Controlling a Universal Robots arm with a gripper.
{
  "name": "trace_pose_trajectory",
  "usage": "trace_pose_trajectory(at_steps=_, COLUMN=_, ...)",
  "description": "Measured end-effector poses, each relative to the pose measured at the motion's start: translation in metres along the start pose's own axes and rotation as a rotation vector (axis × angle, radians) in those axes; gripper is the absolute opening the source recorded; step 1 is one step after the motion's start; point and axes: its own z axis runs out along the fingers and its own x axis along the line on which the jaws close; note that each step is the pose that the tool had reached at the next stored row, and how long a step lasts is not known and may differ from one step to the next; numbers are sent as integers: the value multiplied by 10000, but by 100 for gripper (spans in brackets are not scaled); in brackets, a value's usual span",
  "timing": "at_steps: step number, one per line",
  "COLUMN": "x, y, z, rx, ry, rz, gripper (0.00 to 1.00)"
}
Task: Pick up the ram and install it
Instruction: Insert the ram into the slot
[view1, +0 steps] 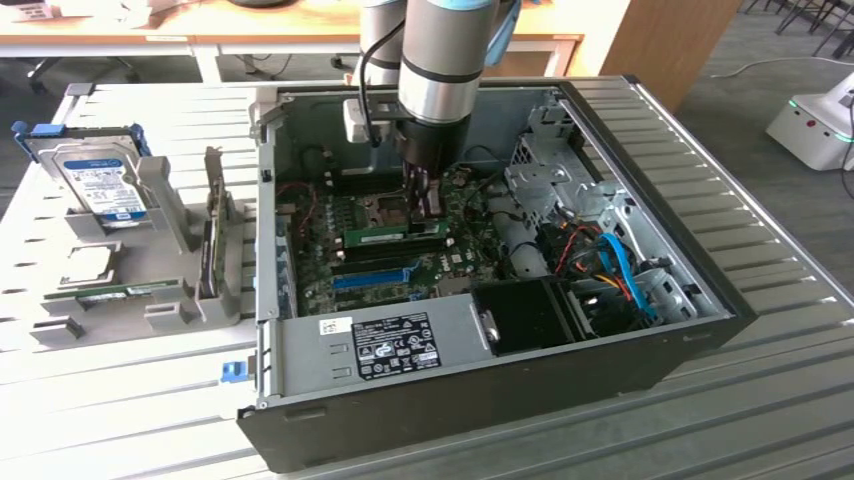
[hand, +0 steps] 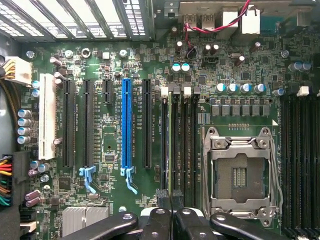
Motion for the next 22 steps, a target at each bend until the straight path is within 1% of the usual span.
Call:
trace_pose_trajectory(at_steps=15, x=23, y=-1, z=2, rx=1, ry=-3, rz=0, gripper=12)
trace_pose_trajectory(at_steps=22, x=35, y=-1, z=21, rx=-1, ry=-36, rz=-1, gripper=12)
